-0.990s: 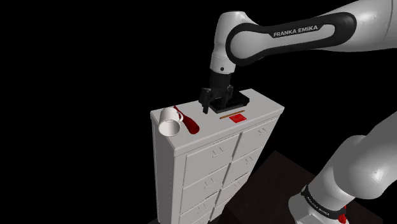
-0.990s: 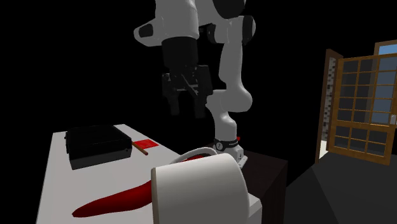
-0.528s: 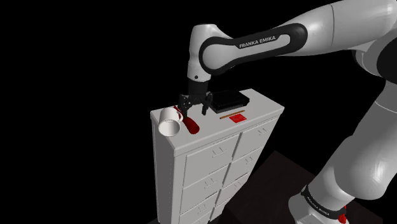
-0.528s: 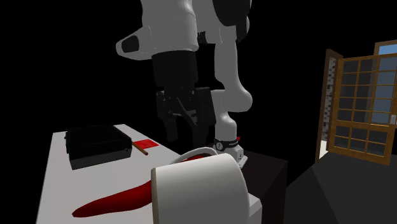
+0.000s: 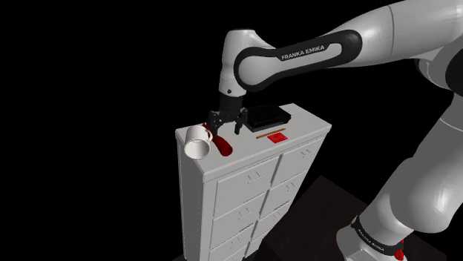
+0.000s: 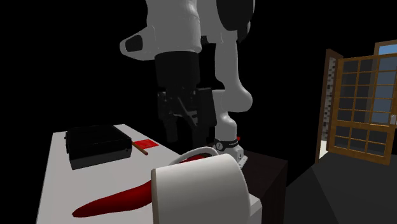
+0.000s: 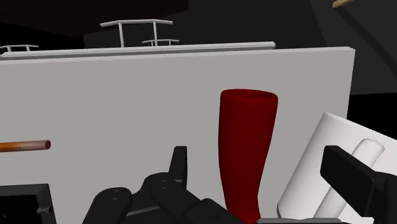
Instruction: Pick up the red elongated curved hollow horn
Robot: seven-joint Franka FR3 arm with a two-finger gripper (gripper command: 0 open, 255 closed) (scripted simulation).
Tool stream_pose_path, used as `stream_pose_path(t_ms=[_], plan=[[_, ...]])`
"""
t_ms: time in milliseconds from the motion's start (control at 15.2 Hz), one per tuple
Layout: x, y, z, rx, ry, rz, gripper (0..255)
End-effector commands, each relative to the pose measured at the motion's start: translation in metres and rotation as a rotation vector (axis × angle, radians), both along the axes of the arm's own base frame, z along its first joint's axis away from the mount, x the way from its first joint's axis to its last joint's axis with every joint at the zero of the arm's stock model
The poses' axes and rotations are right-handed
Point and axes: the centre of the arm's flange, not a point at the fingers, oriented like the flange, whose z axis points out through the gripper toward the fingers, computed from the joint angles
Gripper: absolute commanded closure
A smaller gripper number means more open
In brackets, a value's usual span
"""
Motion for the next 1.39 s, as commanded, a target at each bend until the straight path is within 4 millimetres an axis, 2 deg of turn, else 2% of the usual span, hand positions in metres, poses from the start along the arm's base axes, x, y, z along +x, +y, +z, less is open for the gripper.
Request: stream_pose_path(t_ms=[0,66,594,660,1320], plan=[[0.013,0.005,-0.046,0.004,0.052,0.0,0],[0.013,0.001,-0.042,0.004,0.052,0.0,255],[0.014,-0.001,-0.044,0.003,0.052,0.0,255],[0.013,0.005,-0.046,0.004,0.052,0.0,255],[0.013,0.005,0.006,0.004,0.052,0.0,255]])
